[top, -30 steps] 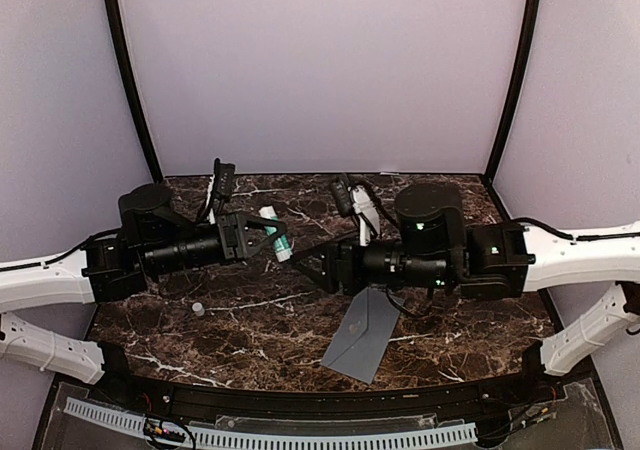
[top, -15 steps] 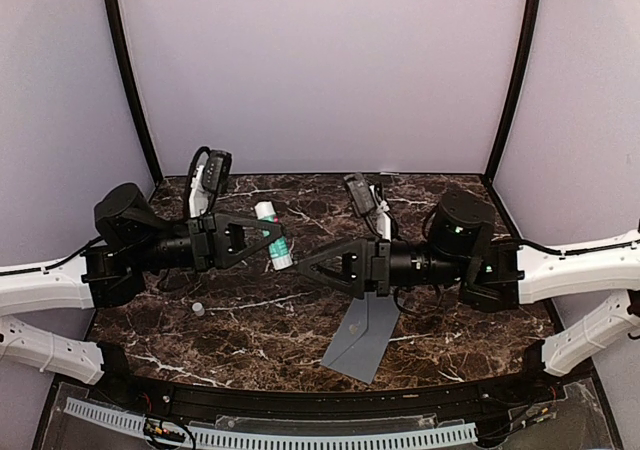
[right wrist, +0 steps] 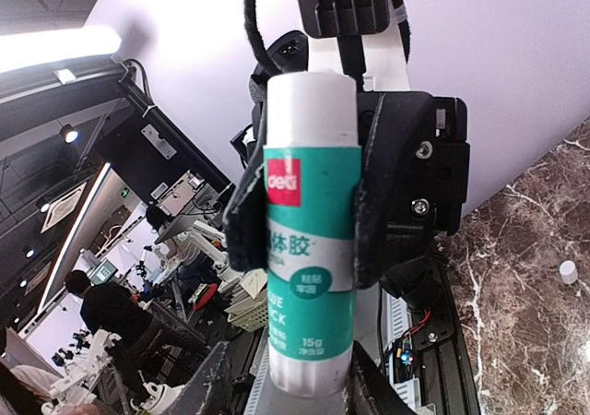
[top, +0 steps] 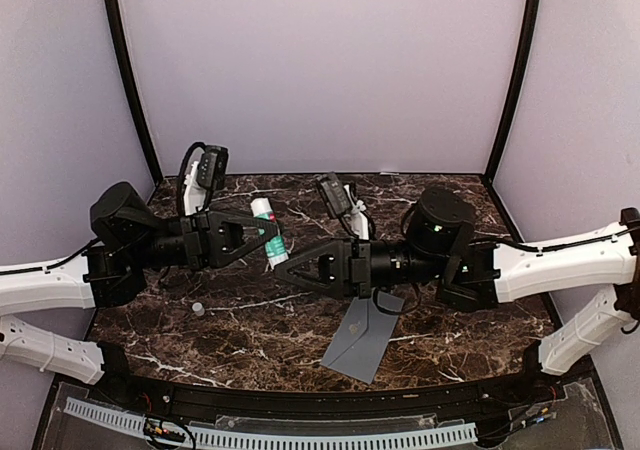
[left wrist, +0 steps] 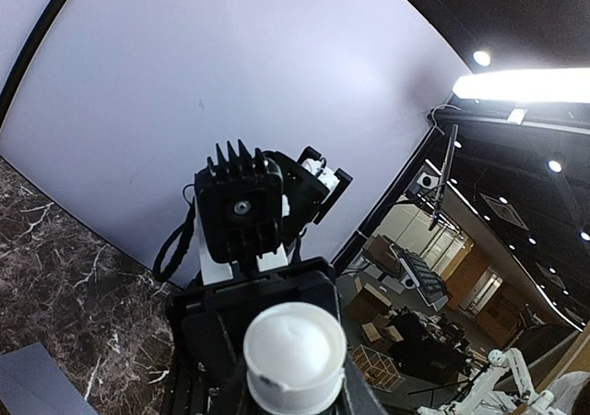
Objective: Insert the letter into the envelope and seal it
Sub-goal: Screw the solid glue.
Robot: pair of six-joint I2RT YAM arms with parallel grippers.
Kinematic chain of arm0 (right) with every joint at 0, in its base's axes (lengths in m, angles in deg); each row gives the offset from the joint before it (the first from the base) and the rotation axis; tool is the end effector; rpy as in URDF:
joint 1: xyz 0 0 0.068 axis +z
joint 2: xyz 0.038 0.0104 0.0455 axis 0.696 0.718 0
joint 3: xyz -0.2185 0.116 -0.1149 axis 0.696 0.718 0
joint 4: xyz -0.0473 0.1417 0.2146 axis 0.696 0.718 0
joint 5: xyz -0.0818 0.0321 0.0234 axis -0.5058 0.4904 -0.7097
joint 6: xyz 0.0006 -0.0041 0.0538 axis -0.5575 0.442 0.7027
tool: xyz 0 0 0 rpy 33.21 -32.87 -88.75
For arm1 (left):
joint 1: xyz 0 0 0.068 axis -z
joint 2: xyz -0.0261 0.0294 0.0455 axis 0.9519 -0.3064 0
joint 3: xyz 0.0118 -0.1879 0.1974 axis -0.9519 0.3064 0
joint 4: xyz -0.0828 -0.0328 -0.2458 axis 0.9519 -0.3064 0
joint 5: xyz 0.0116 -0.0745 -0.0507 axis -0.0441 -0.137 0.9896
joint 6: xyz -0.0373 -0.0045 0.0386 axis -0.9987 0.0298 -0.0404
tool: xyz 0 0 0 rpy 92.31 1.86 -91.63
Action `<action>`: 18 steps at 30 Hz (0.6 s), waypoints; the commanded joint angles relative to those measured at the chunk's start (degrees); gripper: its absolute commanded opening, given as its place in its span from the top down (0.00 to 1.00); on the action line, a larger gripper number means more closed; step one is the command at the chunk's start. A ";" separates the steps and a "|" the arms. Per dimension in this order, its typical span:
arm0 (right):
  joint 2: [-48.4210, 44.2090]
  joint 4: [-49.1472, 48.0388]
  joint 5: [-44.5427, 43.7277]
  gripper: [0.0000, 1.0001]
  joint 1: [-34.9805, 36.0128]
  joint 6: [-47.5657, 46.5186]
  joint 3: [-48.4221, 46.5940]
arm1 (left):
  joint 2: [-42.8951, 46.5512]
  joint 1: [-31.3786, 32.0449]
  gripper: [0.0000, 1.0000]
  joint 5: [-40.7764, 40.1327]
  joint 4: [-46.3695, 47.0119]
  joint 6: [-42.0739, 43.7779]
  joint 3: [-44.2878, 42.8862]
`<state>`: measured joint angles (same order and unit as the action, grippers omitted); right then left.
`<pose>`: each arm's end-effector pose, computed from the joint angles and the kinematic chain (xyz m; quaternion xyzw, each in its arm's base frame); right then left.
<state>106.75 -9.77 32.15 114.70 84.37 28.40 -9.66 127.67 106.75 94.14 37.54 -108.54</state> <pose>0.0930 0.3148 0.3335 -0.3040 0.5764 0.7182 0.2440 0.1134 -0.1994 0.3572 0.2771 0.5206 -0.7157 0.3741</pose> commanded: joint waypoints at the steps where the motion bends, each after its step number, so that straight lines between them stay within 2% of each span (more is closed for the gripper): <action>1: 0.89 -4.52 1.32 0.64 0.55 0.40 -1.92 | 0.54 0.00 1.00 1.12 2.71 -0.16 0.39; 4: 0.91 -4.60 1.13 0.69 0.60 0.43 -1.97 | 0.60 -0.04 1.00 1.06 2.63 -0.18 0.54; 8: 0.84 -3.81 0.16 0.82 0.60 0.07 -1.95 | 0.58 -0.02 1.00 1.13 2.50 -0.02 0.75; 15: -1.29 -0.40 -4.53 0.91 0.35 -0.99 -0.51 | 1.13 0.00 1.00 -0.10 -0.42 1.45 0.85; 18: -2.68 3.89 -7.94 0.92 -0.04 -2.16 -0.45 | 1.88 0.05 1.00 -3.15 -5.49 3.76 0.35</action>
<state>106.86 -8.74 29.46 114.94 83.80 28.14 -9.59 127.67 106.42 93.82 37.65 -108.39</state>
